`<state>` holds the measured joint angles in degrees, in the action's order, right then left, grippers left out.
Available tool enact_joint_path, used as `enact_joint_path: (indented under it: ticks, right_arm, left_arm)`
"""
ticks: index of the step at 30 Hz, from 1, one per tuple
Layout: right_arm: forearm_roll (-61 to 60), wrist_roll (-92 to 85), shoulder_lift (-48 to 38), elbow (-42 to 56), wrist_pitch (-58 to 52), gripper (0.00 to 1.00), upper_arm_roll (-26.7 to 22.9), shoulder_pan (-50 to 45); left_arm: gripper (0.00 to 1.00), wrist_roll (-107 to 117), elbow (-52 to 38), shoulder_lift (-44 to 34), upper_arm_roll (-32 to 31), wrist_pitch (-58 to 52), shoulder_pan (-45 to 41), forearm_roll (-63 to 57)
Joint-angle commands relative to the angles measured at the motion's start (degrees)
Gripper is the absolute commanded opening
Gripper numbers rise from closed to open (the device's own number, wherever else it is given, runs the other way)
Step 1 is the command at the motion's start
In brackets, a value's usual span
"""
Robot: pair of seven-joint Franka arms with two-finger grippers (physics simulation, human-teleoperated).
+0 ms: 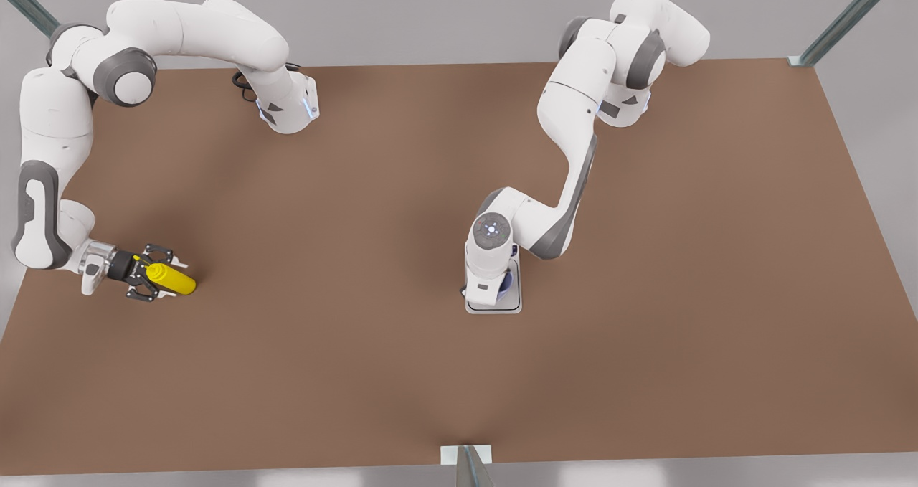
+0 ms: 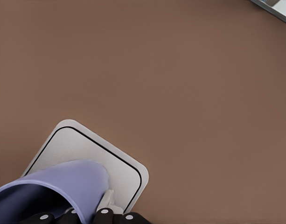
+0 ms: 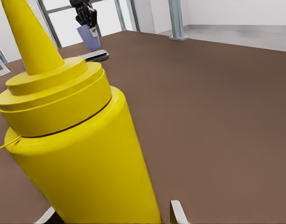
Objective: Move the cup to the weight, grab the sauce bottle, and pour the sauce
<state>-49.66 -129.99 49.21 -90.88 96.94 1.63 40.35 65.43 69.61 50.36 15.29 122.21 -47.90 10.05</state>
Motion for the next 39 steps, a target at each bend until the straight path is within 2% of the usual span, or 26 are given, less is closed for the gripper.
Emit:
enact_joint_path:
  ticks: [1,2,6,13,14,21,22,23,24,27,28,29,30,31,33,37,39]
  right_arm:
    - [0.0,0.0,0.0,0.0,0.0,0.71,0.0,0.0]
    - [0.0,0.0,0.0,0.0,0.0,0.69,0.0,0.0]
    - [0.0,0.2,0.0,0.2,0.0,0.69,0.3,0.0]
    - [-1.5,0.5,1.3,1.4,0.1,0.69,0.7,-0.4]
    - [-1.6,0.5,1.3,1.4,0.1,0.62,0.7,-0.4]
    - [-1.9,0.9,0.8,1.8,-0.2,0.59,1.0,-0.5]
    - [-2.1,1.4,0.6,1.9,-0.2,0.58,1.0,-0.5]
    - [-2.2,1.7,0.5,2.0,-0.3,0.58,1.0,-0.6]
    - [-2.2,2.9,-0.1,2.2,-1.1,0.58,1.1,-0.9]
    - [-2.1,10.2,-6.0,2.9,-0.5,0.58,1.4,-5.5]
    - [-2.0,11.1,-6.8,2.8,-0.4,0.58,1.4,-7.3]
    - [-1.8,11.1,-6.8,3.2,-0.4,0.58,1.4,-9.3]
    - [-1.4,12.0,-7.6,3.9,-0.4,0.58,0.9,-12.0]
    - [-0.4,13.5,-8.9,4.3,0.6,0.58,0.2,-14.3]
    - [2.5,21.7,-12.8,4.1,4.7,0.58,0.1,-20.1]
    - [6.3,31.6,-17.0,3.6,14.9,0.58,0.0,-29.5]
    - [15.5,42.8,-19.7,3.8,19.2,0.58,0.4,-35.6]
  left_arm:
    - [0.31,0.0,0.0,0.0,0.0,0.0,0.0,1.1]
    - [0.32,0.0,0.0,0.0,0.0,0.0,0.0,1.1]
    - [0.48,0.1,0.0,0.0,0.0,0.0,0.0,1.1]
    - [0.49,0.1,-0.1,-1.5,0.1,-2.2,0.1,1.5]
    - [0.49,0.1,-0.1,-1.9,0.1,-2.3,0.1,1.5]
    - [0.49,-3.2,0.0,-8.9,1.8,-9.5,1.6,1.8]
    - [0.6,-9.0,0.8,-10.5,2.5,-10.8,4.8,4.5]
    - [0.85,-15.1,0.8,-11.2,5.4,-15.5,7.6,5.4]
    - [1.0,-18.2,0.9,-11.9,7.8,-17.8,11.0,6.9]
    - [1.0,-47.0,8.4,-15.1,18.5,-19.8,21.6,13.3]
    - [1.0,-53.8,8.9,-16.3,18.3,-20.4,26.1,13.2]
    - [1.0,-61.4,11.9,-21.9,14.5,-20.4,32.0,12.9]
    - [1.0,-62.0,14.7,-28.1,6.3,-20.5,38.2,4.2]
    - [1.0,-61.6,14.8,-31.2,-5.5,-21.0,45.9,-5.1]
    - [1.0,-68.6,18.4,-36.2,-8.0,-20.4,48.0,-5.4]
    - [1.0,-67.6,16.3,-35.7,-8.4,-23.5,43.3,-6.6]
    - [1.0,-60.3,14.0,-36.1,-8.4,-26.5,42.4,-6.7]
